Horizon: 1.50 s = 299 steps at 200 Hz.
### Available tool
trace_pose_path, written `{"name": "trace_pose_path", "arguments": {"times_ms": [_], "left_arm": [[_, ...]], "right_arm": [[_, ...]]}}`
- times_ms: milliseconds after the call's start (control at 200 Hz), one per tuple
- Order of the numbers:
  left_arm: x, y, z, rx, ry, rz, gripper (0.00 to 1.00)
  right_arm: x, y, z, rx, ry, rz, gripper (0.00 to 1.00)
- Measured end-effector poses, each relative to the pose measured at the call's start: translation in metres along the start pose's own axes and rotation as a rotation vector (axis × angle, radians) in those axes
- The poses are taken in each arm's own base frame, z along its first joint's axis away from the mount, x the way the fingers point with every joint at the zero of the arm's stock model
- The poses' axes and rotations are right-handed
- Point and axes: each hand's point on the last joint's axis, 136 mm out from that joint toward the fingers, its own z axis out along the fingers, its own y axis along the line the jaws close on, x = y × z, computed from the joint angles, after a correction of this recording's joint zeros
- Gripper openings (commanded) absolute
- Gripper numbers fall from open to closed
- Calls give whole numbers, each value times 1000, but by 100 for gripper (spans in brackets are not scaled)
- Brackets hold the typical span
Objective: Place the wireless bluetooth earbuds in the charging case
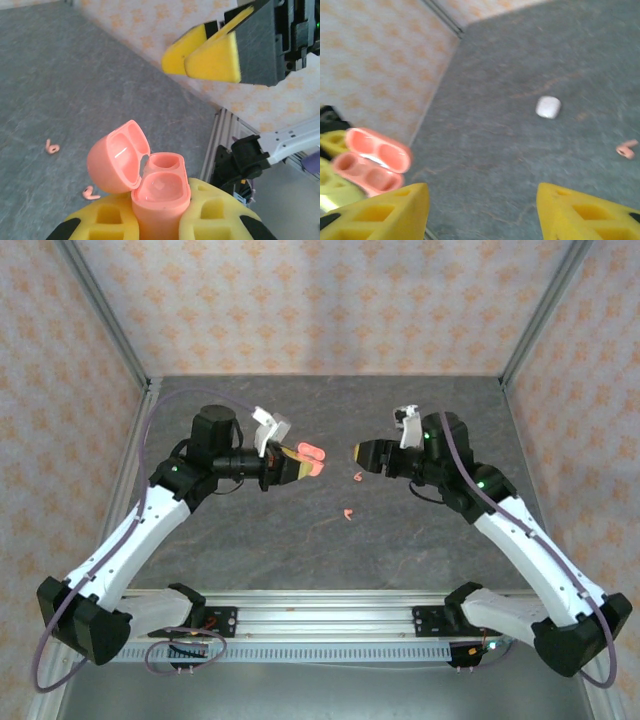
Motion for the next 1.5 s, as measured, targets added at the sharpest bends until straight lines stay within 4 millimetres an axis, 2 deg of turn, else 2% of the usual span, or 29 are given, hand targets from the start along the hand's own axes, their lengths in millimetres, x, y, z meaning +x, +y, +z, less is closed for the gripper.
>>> {"name": "trace_pose_path", "arguments": {"times_ms": [145,275,455,665,846,966,1496], "left_arm": [[11,7,-8,-62,-16,-5,0],[13,5,-16,-95,-47,13,0],[16,7,-21,-130,-60,20,0],[31,17,-21,-168,-43,-1,0],[41,21,-23,-193,-37,-8,0],[41,19,-27,-202,-48,1,0],[53,23,-32,-244,-37,6,0]], "right_arm": [[22,-26,26,80,106,72,54],[51,-52,52,148,222,132,54],[88,-82,74,240,365,184,52],[131,-101,93,347,520,179,52],[170,-112,112,437,673,148,46],[176,-117,116,472,704,132,46],[174,-128,136,534,744,94,46]]}}
